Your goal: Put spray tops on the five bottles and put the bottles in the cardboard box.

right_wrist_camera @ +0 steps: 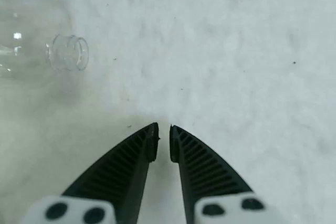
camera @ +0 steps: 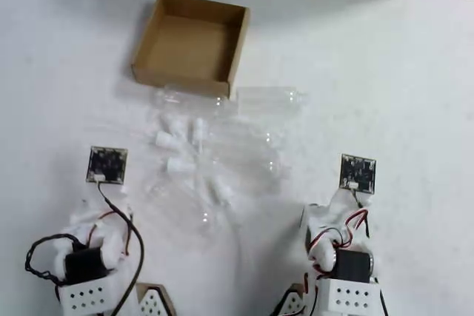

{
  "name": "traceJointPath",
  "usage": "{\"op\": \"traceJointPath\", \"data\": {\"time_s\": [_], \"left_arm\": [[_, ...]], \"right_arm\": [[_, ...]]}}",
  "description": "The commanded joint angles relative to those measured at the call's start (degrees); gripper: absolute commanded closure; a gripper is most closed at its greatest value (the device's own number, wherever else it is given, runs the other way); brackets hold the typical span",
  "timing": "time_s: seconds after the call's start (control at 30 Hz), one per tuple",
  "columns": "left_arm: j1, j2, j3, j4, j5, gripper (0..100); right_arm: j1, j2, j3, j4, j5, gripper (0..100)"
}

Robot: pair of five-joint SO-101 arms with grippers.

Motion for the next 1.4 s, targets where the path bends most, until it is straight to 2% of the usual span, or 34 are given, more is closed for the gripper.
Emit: {"op": "traceJointPath", "data": {"time_s": [0.0, 0.23, 0.33, 0.43, 0.6, 0.7, 0.87, 0.97, 1.1, 1.27, 1.37], "left_arm": [[-0.4, -0.7, -5.4, -1.8, -0.6, 98], [-0.1, -0.7, -9.6, -6.3, -0.6, 98], [-0.1, -0.5, -12.4, -6.1, -0.5, 97], [0.1, -0.4, -14.2, -4.3, -0.1, 91], [0.8, 1.0, -16.6, -3.7, 2.2, 90], [0.8, 8.8, -20.7, -3.8, 2.2, 90], [2.1, 31.2, -33.2, -0.9, 1.0, 89], [5.7, 42.9, -41.0, 4.7, -6.2, 89], [12.0, 51.7, -47.0, 10.8, -16.9, 89], [19.1, 52.8, -47.0, 12.5, -38.2, 89], [24.2, 52.8, -45.5, 17.6, -54.0, 89]], "right_arm": [[0.0, -0.6, -0.3, -1.7, 0.3, 97.8], [0.5, -0.6, -0.3, -5.2, 0.3, 97.7], [1.5, -0.6, -0.1, -8.1, 0.3, 97.7], [3.6, -0.6, 0.1, -11.5, 0.3, 97.7], [4.0, -0.1, 0.1, -11.6, 0.3, 97.7], [4.2, 0.0, 0.1, -11.6, 0.3, 97.7], [4.3, 0.0, 0.1, -11.6, 0.3, 97.7], [4.3, 0.0, 0.1, -11.6, 0.3, 97.7], [4.3, 0.0, 0.1, -11.6, 0.3, 97.8], [4.3, 0.0, 0.1, -10.6, 0.3, 97.8], [4.3, 0.0, 0.1, -10.6, 0.3, 97.8]]}}
